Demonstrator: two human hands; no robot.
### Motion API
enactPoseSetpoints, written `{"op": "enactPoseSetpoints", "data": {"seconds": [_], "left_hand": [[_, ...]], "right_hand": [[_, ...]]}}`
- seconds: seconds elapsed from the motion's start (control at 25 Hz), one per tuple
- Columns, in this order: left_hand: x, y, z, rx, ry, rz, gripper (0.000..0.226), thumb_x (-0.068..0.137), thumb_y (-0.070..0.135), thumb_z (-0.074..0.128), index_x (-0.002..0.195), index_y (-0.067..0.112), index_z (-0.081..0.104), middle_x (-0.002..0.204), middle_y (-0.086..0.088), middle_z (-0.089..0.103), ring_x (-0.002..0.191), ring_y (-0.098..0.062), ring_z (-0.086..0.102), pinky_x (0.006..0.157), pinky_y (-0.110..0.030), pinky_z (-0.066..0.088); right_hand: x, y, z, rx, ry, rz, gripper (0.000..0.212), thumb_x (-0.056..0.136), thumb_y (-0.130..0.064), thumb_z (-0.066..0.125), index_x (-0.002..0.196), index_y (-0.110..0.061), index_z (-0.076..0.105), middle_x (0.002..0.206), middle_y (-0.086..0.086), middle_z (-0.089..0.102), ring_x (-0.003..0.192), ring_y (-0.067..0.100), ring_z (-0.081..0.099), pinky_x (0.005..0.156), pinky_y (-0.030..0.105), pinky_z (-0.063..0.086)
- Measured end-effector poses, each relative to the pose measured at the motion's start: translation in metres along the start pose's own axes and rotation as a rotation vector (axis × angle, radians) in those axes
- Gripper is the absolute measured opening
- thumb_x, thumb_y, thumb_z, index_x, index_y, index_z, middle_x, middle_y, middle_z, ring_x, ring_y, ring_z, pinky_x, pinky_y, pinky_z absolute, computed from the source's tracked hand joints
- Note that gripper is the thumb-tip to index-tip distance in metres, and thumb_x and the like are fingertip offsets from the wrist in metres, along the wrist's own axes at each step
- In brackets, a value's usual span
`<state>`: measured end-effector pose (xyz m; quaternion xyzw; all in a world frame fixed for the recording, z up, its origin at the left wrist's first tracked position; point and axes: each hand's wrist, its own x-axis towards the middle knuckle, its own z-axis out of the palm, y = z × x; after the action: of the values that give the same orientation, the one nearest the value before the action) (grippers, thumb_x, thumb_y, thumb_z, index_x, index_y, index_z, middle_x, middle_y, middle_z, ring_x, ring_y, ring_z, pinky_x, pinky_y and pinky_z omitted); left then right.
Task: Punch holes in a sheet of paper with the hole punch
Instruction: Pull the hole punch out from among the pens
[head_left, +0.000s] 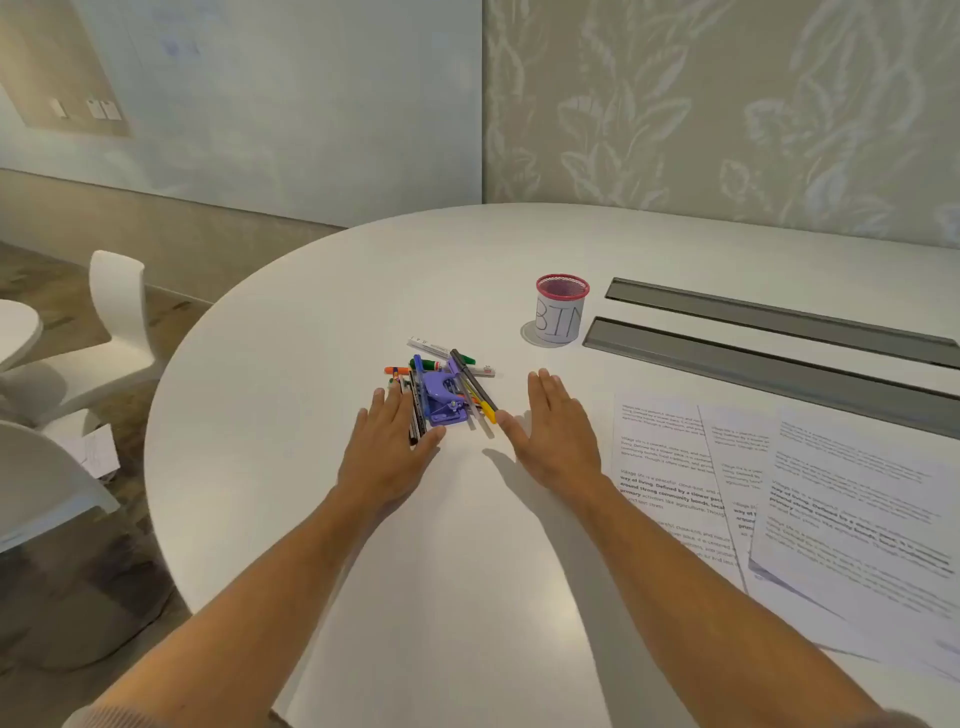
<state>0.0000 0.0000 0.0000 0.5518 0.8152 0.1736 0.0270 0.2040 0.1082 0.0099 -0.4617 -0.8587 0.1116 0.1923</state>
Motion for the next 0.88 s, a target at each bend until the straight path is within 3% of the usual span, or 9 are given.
{"op": "enactPoseSetpoints", "data": {"seconds": [0.12,0.16,0.24,0.32,0.48,0.68,0.88], "left_hand": [[-0.004,-0.003,0.005,-0.08,0.006,-0.045,0.078,0.094,0.064,0.025,0.155,0.018,0.01,0.163,-0.001,0.009,0.15,-0.022,0.007,0.119,-0.039,0.012],[-0.006,-0.004,0.005,-0.13,0.02,-0.056,0.07,0.096,0.06,0.024,0.153,0.019,0.019,0.16,-0.001,0.021,0.148,-0.025,0.017,0.117,-0.039,0.021],[-0.003,-0.007,0.004,-0.231,0.101,-0.082,0.044,0.099,0.045,0.026,0.129,0.021,0.048,0.128,-0.003,0.055,0.124,-0.031,0.048,0.092,-0.037,0.041],[0.001,-0.009,0.0,-0.257,0.163,-0.124,0.026,0.098,0.031,0.034,0.102,0.016,0.054,0.102,-0.007,0.06,0.101,-0.031,0.056,0.076,-0.034,0.038],[0.005,-0.007,-0.003,-0.178,0.179,-0.16,0.027,0.097,0.029,0.044,0.106,0.01,0.061,0.108,-0.011,0.064,0.101,-0.029,0.057,0.085,-0.039,0.044],[0.013,-0.007,-0.009,-0.035,0.238,-0.199,0.029,0.096,0.028,0.046,0.108,0.008,0.063,0.104,-0.013,0.067,0.095,-0.032,0.058,0.083,-0.043,0.046],[0.019,-0.01,-0.018,-0.144,0.198,-0.308,0.026,0.095,0.023,0.05,0.11,0.006,0.063,0.107,-0.015,0.066,0.096,-0.033,0.061,0.078,-0.038,0.046]], "right_hand": [[-0.005,0.001,0.01,0.004,-0.116,0.017,0.081,0.093,-0.069,0.017,0.155,-0.017,0.011,0.164,0.001,0.011,0.15,0.017,0.009,0.121,0.041,0.009],[-0.008,0.003,0.014,-0.026,-0.15,0.007,0.077,0.094,-0.066,0.015,0.154,-0.017,0.016,0.163,0.001,0.015,0.149,0.017,0.011,0.121,0.042,0.008],[-0.008,0.003,0.019,-0.074,-0.169,-0.025,0.066,0.099,-0.056,0.014,0.151,-0.017,0.025,0.161,0.002,0.024,0.149,0.018,0.016,0.12,0.043,0.007],[-0.005,0.004,0.02,-0.088,-0.151,-0.033,0.057,0.102,-0.045,0.018,0.15,-0.017,0.027,0.16,0.002,0.025,0.148,0.018,0.017,0.121,0.043,0.006],[-0.007,0.004,0.021,-0.128,-0.152,-0.03,0.055,0.102,-0.04,0.018,0.151,-0.017,0.025,0.161,0.002,0.024,0.149,0.018,0.016,0.121,0.043,0.006],[-0.006,0.004,0.021,-0.129,-0.157,-0.023,0.056,0.102,-0.041,0.018,0.152,-0.017,0.023,0.161,0.001,0.022,0.149,0.017,0.015,0.121,0.042,0.005],[-0.005,0.005,0.022,-0.132,-0.156,-0.018,0.057,0.102,-0.042,0.018,0.153,-0.017,0.023,0.161,0.001,0.022,0.149,0.017,0.015,0.121,0.041,0.005]]}}
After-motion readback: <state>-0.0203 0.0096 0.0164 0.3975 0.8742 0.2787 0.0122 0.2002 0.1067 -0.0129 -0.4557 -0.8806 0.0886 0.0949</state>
